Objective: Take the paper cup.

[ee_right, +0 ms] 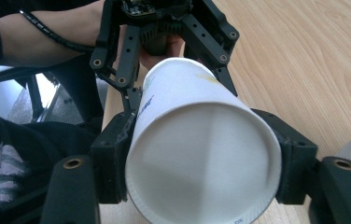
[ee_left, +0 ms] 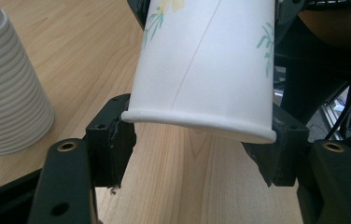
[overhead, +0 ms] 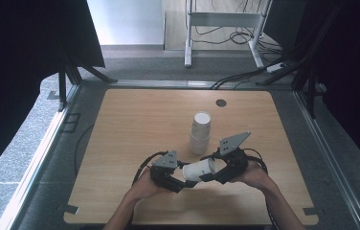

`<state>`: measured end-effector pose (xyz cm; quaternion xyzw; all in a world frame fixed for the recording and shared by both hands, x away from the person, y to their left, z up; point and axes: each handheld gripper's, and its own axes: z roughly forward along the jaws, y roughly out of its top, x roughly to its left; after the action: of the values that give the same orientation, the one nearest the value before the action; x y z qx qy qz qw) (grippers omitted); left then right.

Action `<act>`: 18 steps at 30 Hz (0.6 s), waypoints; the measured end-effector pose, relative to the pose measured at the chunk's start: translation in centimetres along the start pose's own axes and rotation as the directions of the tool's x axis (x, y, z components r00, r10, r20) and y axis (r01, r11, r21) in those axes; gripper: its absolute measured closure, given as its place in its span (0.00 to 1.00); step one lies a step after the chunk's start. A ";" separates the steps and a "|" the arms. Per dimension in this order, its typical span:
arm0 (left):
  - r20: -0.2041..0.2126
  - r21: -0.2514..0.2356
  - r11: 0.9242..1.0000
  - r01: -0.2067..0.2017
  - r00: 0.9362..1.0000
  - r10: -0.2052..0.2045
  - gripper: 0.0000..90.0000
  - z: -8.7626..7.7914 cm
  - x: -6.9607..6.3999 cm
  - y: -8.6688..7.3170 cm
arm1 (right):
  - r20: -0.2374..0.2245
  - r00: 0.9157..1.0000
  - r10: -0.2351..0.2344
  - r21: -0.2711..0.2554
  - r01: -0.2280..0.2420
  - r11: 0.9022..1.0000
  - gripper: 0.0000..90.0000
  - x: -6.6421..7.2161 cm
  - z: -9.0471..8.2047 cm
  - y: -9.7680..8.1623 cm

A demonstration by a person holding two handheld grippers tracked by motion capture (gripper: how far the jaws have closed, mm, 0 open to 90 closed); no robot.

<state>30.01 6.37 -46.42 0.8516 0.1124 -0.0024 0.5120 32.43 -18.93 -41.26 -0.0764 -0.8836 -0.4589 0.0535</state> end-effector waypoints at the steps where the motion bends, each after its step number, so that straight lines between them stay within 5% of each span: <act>1: -0.002 0.007 1.000 0.003 1.000 -0.003 0.40 -0.1 0.1 0.0 | 0.008 1.000 0.004 0.011 -0.004 1.000 0.32 0.0 0.1 0.0; 7: -0.034 0.066 0.998 0.001 0.999 0.001 0.40 -0.7 0.3 0.4 | 0.087 0.996 0.008 0.042 -0.011 0.999 0.20 -0.1 -0.1 0.2; 13: -0.063 0.160 0.987 -0.002 0.998 0.012 0.40 -0.8 0.6 0.9 | 0.139 0.989 0.052 0.036 -0.057 0.998 0.14 -0.1 -0.9 -0.1; 18: -0.057 0.259 0.965 -0.033 0.997 0.050 0.40 -0.3 0.7 1.7 | 0.174 0.984 0.030 0.096 -0.047 0.994 0.14 0.1 -1.1 -0.4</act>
<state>30.99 5.99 -44.89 0.9127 0.1094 0.0206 0.3932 32.25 -20.03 -40.88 -0.1302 -0.9051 -0.4046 -0.0104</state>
